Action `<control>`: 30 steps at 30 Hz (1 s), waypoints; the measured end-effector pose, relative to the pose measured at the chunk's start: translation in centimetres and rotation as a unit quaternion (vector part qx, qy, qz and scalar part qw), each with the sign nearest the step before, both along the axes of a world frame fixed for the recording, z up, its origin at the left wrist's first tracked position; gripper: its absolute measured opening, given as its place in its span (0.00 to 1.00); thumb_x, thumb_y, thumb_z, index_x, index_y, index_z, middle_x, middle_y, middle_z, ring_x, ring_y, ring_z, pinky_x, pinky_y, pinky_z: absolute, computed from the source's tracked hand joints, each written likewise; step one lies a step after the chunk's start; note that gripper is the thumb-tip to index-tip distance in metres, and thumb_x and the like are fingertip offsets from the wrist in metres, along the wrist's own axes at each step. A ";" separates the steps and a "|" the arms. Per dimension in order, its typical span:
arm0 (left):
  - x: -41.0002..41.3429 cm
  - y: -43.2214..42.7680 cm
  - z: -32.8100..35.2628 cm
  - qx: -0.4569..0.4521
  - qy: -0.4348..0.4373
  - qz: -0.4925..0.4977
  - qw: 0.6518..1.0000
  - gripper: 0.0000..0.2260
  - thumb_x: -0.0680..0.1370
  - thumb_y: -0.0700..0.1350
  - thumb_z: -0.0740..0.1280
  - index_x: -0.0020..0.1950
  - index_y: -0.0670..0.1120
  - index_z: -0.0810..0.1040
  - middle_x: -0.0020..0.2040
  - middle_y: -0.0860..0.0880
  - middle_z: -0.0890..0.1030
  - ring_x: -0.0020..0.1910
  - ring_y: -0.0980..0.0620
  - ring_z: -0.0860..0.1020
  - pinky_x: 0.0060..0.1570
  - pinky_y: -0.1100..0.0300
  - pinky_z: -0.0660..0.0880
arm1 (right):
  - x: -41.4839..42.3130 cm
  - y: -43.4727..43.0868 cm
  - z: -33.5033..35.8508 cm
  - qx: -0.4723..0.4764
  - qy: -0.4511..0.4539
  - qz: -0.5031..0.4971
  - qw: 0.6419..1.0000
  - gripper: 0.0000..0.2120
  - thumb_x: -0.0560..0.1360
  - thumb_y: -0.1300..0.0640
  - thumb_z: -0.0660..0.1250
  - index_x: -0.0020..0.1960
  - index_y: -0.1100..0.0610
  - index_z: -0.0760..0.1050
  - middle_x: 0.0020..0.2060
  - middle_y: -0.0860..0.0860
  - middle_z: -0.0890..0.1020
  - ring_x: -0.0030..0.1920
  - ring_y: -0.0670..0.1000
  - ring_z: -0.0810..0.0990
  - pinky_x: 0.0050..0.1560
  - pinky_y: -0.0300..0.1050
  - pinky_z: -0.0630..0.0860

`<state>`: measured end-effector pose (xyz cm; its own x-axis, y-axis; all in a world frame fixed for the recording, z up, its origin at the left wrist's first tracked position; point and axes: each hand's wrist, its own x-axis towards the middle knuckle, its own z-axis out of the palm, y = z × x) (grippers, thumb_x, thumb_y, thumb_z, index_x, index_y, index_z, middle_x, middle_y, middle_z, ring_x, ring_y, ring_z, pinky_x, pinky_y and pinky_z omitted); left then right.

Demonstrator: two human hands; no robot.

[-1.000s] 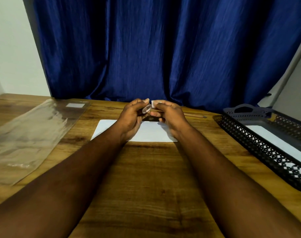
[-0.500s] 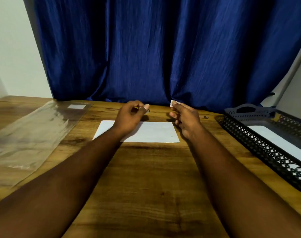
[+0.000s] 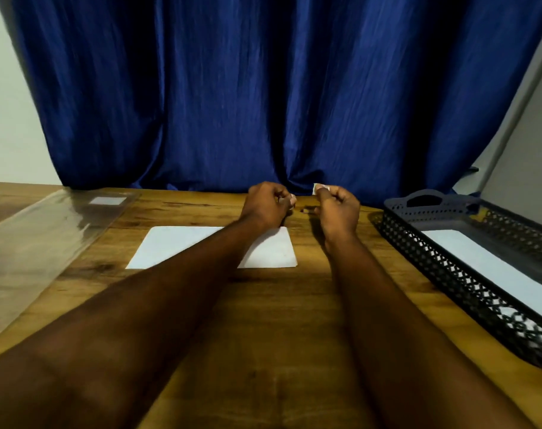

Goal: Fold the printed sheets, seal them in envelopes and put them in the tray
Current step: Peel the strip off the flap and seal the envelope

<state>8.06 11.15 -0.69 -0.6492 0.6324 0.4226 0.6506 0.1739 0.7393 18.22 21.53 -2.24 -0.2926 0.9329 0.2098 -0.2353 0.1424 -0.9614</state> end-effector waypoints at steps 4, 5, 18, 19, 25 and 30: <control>-0.4 4.0 -0.6 -0.011 0.003 0.039 0.999 0.07 0.81 0.46 0.73 0.44 0.49 0.84 0.43 0.51 0.84 0.44 0.55 0.82 0.42 0.64 0.75 | -0.5 0.9 -0.5 0.023 0.003 -0.029 0.999 0.03 0.80 0.58 0.74 0.48 0.57 0.84 0.39 0.50 0.85 0.36 0.44 0.81 0.38 0.38 0.80; -0.6 5.2 -0.8 -0.019 0.001 0.043 0.999 0.07 0.81 0.45 0.73 0.43 0.49 0.84 0.42 0.51 0.84 0.44 0.53 0.83 0.44 0.62 0.77 | -0.9 1.3 -0.7 0.022 0.003 -0.028 0.999 0.03 0.79 0.58 0.74 0.46 0.56 0.84 0.39 0.50 0.86 0.39 0.48 0.83 0.42 0.44 0.83; -2.1 9.3 -1.9 -0.037 -0.015 0.055 0.998 0.05 0.75 0.47 0.74 0.42 0.50 0.79 0.42 0.50 0.83 0.44 0.48 0.82 0.45 0.54 0.80 | -1.6 2.0 -1.3 0.069 -0.036 -0.030 0.997 0.06 0.77 0.55 0.74 0.41 0.51 0.82 0.35 0.46 0.85 0.38 0.47 0.83 0.48 0.55 0.83; -2.1 9.0 -2.0 -0.030 -0.013 0.053 0.998 0.05 0.74 0.47 0.74 0.43 0.50 0.79 0.43 0.50 0.83 0.44 0.48 0.82 0.46 0.53 0.81 | -1.6 2.1 -1.3 0.068 -0.036 -0.029 0.997 0.05 0.76 0.53 0.74 0.41 0.50 0.82 0.35 0.47 0.86 0.39 0.49 0.84 0.49 0.56 0.84; -3.2 4.8 -1.1 -0.072 0.009 0.057 0.996 0.08 0.78 0.47 0.71 0.40 0.51 0.78 0.45 0.50 0.84 0.48 0.47 0.82 0.53 0.51 0.81 | -1.3 1.6 -1.2 0.083 -0.062 -0.019 0.994 0.06 0.76 0.55 0.77 0.43 0.49 0.82 0.38 0.46 0.86 0.41 0.48 0.85 0.50 0.56 0.85; -3.4 -0.6 -1.2 -0.164 0.029 0.037 0.985 0.06 0.78 0.52 0.71 0.43 0.52 0.81 0.48 0.52 0.84 0.53 0.47 0.81 0.62 0.44 0.77 | -1.0 1.1 -1.2 0.128 -0.083 -0.022 0.988 0.05 0.75 0.55 0.79 0.45 0.51 0.83 0.39 0.47 0.86 0.41 0.46 0.83 0.49 0.48 0.83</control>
